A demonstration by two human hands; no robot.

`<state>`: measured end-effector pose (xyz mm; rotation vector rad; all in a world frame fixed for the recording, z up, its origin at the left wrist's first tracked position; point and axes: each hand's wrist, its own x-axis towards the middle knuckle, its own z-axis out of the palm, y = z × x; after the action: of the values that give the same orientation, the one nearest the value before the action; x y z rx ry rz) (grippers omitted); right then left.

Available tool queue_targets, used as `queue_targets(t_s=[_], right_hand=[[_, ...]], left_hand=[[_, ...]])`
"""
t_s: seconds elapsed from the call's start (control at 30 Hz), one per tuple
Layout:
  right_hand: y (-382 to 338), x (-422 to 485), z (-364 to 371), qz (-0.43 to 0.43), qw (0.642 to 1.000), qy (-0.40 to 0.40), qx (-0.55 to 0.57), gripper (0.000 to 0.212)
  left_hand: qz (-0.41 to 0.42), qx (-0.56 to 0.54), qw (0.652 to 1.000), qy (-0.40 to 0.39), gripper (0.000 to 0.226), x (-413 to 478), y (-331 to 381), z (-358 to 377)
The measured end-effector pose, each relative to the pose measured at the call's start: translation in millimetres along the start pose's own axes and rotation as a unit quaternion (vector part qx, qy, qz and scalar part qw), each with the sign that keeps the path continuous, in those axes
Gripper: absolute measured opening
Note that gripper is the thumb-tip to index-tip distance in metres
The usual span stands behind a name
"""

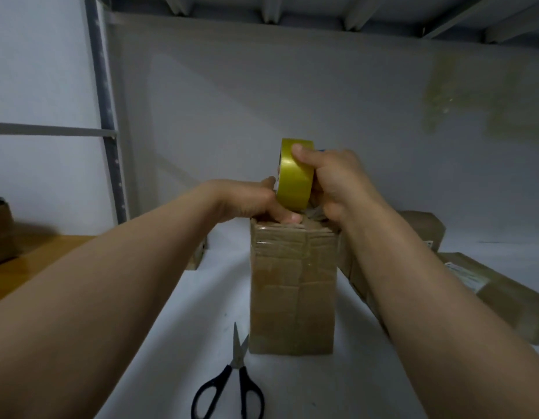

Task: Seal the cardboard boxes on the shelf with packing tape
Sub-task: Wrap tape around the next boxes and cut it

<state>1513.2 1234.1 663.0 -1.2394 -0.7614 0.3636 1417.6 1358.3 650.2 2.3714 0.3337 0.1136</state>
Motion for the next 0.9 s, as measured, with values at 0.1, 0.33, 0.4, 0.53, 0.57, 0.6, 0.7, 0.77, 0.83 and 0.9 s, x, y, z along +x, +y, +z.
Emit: queue_targets(t_s=[0.1,0.33,0.4,0.53,0.57,0.6,0.7,0.77,0.83,0.9], right_hand=[[-19,-10,5,-0.018,1.000,0.020,0.011,0.032],[-31,-49,-8,0.018,0.998,-0.020,0.053,0.037],[-28,-54,-11,0.022,0.996,-0.028,0.076,0.032],[-15,-59,-13,0.028,0.995,0.000,0.095,0.039],[-11,-60,-13,0.029,0.994,0.006,0.101,0.040],[-8,-60,-12,0.025,0.994,0.011,0.106,0.041],[-4,-60,-10,0.018,0.994,0.017,0.110,0.044],[-3,-60,-8,0.015,0.994,0.017,0.104,0.042],[-4,-59,-7,0.017,0.994,0.009,0.107,0.039],[-9,-61,-9,0.023,0.994,-0.012,0.109,0.035]], left_hand=[[0.013,0.004,1.000,-0.006,0.063,-8,4,3],[0.019,-0.002,0.999,0.029,0.047,-27,11,9],[0.028,-0.035,0.997,0.055,0.051,-30,12,11],[0.082,-0.080,0.993,0.023,0.044,-39,20,19],[0.085,-0.081,0.993,0.011,0.043,-41,19,19],[0.085,-0.079,0.993,0.000,0.045,-42,18,19],[0.072,-0.063,0.995,-0.016,0.049,-46,16,18],[0.069,-0.048,0.996,-0.004,0.057,-45,14,19],[0.062,-0.045,0.997,0.004,0.071,-43,12,19],[0.054,-0.038,0.998,-0.010,0.078,-45,11,17]])
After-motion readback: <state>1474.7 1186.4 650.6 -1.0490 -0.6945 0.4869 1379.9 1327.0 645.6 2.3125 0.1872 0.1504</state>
